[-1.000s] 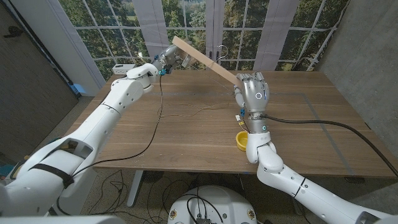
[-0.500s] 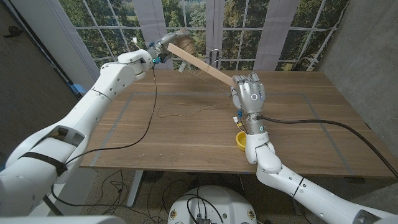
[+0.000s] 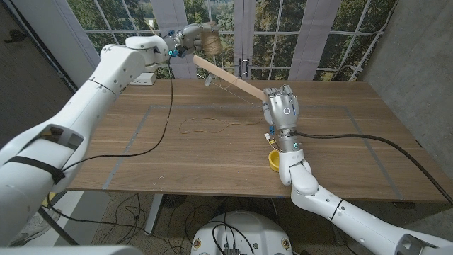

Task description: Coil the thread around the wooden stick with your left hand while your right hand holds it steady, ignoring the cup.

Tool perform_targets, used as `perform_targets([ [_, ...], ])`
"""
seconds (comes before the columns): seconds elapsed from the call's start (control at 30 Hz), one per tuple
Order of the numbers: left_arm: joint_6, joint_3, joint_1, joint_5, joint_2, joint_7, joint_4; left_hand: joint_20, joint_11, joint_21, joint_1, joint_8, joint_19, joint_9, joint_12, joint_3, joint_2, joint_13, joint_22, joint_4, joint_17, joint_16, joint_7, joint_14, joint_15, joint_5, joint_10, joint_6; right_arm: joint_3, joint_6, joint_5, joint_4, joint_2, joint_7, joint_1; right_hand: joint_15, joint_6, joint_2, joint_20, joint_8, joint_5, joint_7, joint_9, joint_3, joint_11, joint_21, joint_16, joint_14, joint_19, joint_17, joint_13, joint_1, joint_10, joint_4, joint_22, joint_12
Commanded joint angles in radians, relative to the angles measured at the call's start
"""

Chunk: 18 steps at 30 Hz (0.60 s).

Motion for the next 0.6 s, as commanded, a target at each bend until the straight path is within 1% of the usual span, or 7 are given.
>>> perform_targets([
  [0.03, 0.134, 0.093, -0.149, 0.113, 0.060, -0.097, -0.058, 0.014, -0.204, 0.002, 0.076, 0.001, -0.007, 0.004, 0.006, 0.071, 0.146, 0.008, 0.001, 0.061, 0.001, 0.006, -0.031, 0.073, -0.162, -0.001, 0.349, 0.242, -0.016, -0.003, 0.018, 0.049, 0.011, 0.009, 0.028, -0.222, 0.101, 0.108, -0.122, 0.006, 0.026, -0.093, 0.048, 0.003, -0.071, 0.008, -0.002, 0.179, -0.007, 0.006, 0.005, 0.101, 0.069, 0.001, 0.000, 0.003],
  [0.1, 0.137, 0.116, -0.177, 0.140, 0.071, -0.139, -0.062, 0.018, -0.205, 0.001, 0.077, 0.001, -0.011, 0.005, 0.006, 0.072, 0.146, 0.010, 0.001, 0.061, 0.001, 0.005, -0.030, 0.072, -0.163, -0.001, 0.350, 0.243, -0.017, -0.003, 0.023, 0.052, 0.011, 0.009, 0.030, -0.222, 0.103, 0.108, -0.123, 0.007, 0.026, -0.094, 0.048, 0.003, -0.072, 0.008, -0.002, 0.179, -0.007, 0.007, 0.005, 0.101, 0.068, 0.001, 0.000, 0.003],
  [0.17, 0.151, 0.127, -0.190, 0.171, 0.083, -0.140, -0.092, 0.020, -0.198, 0.000, 0.077, 0.001, -0.016, 0.006, 0.010, 0.071, 0.146, 0.012, 0.001, 0.061, 0.001, 0.005, -0.031, 0.072, -0.160, -0.002, 0.357, 0.242, -0.017, -0.005, 0.028, 0.055, 0.011, 0.007, 0.031, -0.222, 0.103, 0.108, -0.122, 0.006, 0.026, -0.093, 0.047, 0.003, -0.069, 0.009, -0.003, 0.180, -0.008, 0.008, 0.003, 0.101, 0.071, 0.001, 0.000, 0.002],
  [0.2, 0.138, 0.130, -0.193, 0.182, 0.087, -0.152, -0.096, 0.021, -0.198, 0.000, 0.077, 0.001, -0.017, 0.007, 0.011, 0.071, 0.146, 0.013, 0.001, 0.060, 0.001, 0.005, -0.028, 0.072, -0.160, -0.002, 0.359, 0.243, -0.017, -0.005, 0.030, 0.055, 0.010, 0.008, 0.032, -0.222, 0.103, 0.108, -0.122, 0.006, 0.026, -0.093, 0.047, 0.003, -0.069, 0.009, -0.003, 0.180, -0.008, 0.008, 0.003, 0.101, 0.073, 0.001, 0.000, 0.002],
  [0.3, 0.153, 0.129, -0.205, 0.190, 0.094, -0.176, -0.118, 0.021, -0.198, -0.002, 0.079, 0.000, -0.025, 0.009, 0.013, 0.071, 0.147, 0.018, 0.001, 0.059, 0.001, 0.005, -0.028, 0.073, -0.161, -0.002, 0.359, 0.242, -0.015, -0.006, 0.038, 0.057, 0.009, 0.004, 0.032, -0.222, 0.104, 0.108, -0.122, 0.006, 0.026, -0.092, 0.047, 0.002, -0.073, 0.010, -0.007, 0.178, -0.008, 0.006, 0.004, 0.101, 0.073, 0.001, 0.000, 0.002],
  [0.43, 0.177, 0.160, -0.245, 0.236, 0.127, -0.235, -0.169, 0.023, -0.200, -0.003, 0.080, -0.002, -0.031, 0.010, 0.014, 0.072, 0.147, 0.023, 0.000, 0.059, 0.001, 0.005, -0.027, 0.072, -0.162, -0.002, 0.358, 0.241, -0.011, -0.009, 0.052, 0.061, 0.010, -0.002, 0.031, -0.222, 0.104, 0.108, -0.123, 0.005, 0.026, -0.092, 0.047, 0.002, -0.070, 0.011, -0.007, 0.181, -0.008, 0.008, 0.005, 0.101, 0.072, 0.001, 0.000, 0.001],
  [0.6, 0.147, 0.139, -0.230, 0.229, 0.139, -0.284, -0.204, 0.024, -0.201, -0.004, 0.081, -0.003, -0.037, 0.012, 0.015, 0.071, 0.148, 0.028, 0.000, 0.059, 0.002, 0.006, -0.025, 0.073, -0.162, -0.002, 0.357, 0.241, -0.009, -0.006, 0.066, 0.066, 0.009, -0.011, 0.033, -0.222, 0.102, 0.108, -0.124, 0.004, 0.026, -0.093, 0.047, 0.002, -0.071, 0.011, -0.008, 0.181, -0.010, 0.011, 0.005, 0.101, 0.072, 0.001, 0.000, -0.001],
])
